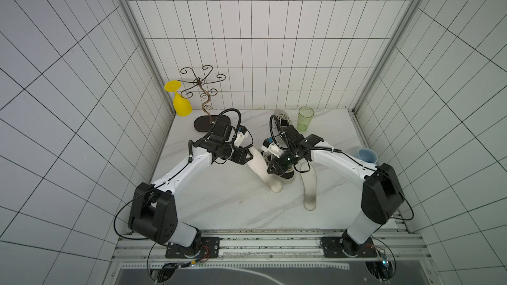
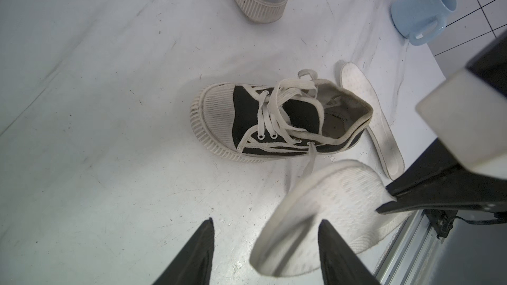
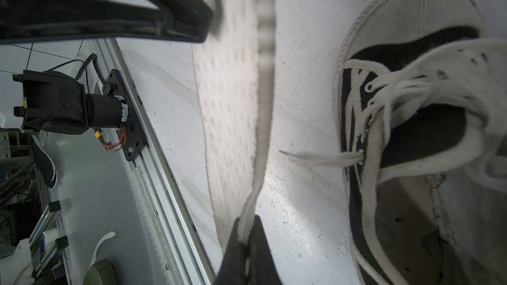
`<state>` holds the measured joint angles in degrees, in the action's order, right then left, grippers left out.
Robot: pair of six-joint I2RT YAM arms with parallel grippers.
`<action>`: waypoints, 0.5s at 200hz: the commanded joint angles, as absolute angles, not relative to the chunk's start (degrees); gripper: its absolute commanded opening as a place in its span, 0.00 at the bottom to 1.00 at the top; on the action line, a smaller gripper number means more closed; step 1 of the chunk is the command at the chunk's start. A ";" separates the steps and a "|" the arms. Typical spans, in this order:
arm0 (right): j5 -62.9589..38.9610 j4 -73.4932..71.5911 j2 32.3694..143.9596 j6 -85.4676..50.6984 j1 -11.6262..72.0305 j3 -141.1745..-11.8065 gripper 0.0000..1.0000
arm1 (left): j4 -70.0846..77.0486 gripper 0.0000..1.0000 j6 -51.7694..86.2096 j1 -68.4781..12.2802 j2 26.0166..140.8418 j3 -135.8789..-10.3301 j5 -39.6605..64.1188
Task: Insert the insole into the shoe
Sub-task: Pick up the insole from the center of the board.
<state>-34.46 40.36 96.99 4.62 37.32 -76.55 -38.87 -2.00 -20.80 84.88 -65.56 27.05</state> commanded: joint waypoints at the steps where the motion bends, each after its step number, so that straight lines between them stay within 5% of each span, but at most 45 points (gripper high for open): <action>1: -35.07 43.20 95.88 8.25 38.05 -77.84 0.00 | -38.39 0.59 -5.36 -20.40 85.77 -66.88 28.45; 39: -34.68 43.02 97.16 8.76 38.31 -77.99 0.00 | -38.10 0.47 -6.07 -21.02 86.92 -65.85 40.64; 100: -31.79 41.90 97.83 9.65 38.40 -77.92 0.07 | -33.03 0.02 3.79 -21.20 86.94 -62.33 38.34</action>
<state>-33.17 41.82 98.10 7.25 37.91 -76.55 -36.67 -1.02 -21.28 86.54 -62.94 39.31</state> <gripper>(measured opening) 0.048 0.071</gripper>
